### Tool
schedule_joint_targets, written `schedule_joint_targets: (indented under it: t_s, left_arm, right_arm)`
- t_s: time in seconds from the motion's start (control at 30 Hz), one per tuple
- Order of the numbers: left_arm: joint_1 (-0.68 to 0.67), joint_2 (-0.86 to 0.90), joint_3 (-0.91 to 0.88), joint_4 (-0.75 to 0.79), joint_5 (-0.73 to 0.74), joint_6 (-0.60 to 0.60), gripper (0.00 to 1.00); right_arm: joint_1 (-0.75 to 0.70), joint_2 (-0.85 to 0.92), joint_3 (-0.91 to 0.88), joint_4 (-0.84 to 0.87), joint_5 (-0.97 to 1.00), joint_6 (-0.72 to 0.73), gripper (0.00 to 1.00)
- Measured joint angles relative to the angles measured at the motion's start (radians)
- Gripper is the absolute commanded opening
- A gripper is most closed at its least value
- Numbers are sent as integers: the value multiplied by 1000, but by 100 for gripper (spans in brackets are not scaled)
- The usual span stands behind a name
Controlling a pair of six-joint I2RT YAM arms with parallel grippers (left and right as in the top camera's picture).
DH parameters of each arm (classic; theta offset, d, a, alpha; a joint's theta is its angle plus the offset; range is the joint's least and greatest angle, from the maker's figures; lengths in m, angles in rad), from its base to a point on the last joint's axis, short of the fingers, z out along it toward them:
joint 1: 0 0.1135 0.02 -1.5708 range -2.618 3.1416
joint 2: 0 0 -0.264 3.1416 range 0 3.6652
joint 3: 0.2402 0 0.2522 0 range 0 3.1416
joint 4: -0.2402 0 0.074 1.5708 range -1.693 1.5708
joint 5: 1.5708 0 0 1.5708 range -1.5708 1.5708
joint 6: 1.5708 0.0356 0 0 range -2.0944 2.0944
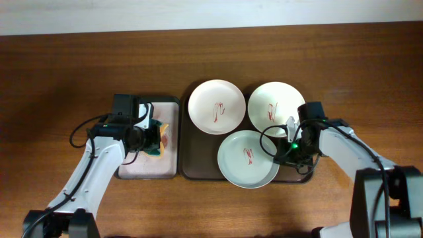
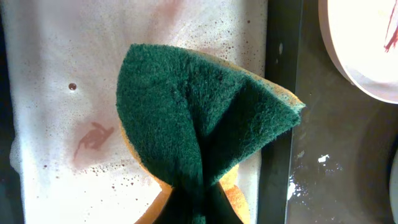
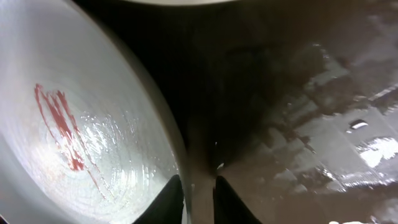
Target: Clean dirty plates on tray and stack at the side
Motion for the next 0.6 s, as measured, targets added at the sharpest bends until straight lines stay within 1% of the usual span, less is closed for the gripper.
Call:
schedule_joint_targets:
  t_s: [0.5, 0.6]
  left_arm:
    - [0, 0, 0, 0, 3, 0, 0]
    - [0, 0, 0, 28, 2, 0, 0]
  right_arm:
    - [0, 3, 0, 0, -59, 2, 4]
    - [0, 3, 0, 0, -59, 2, 4]
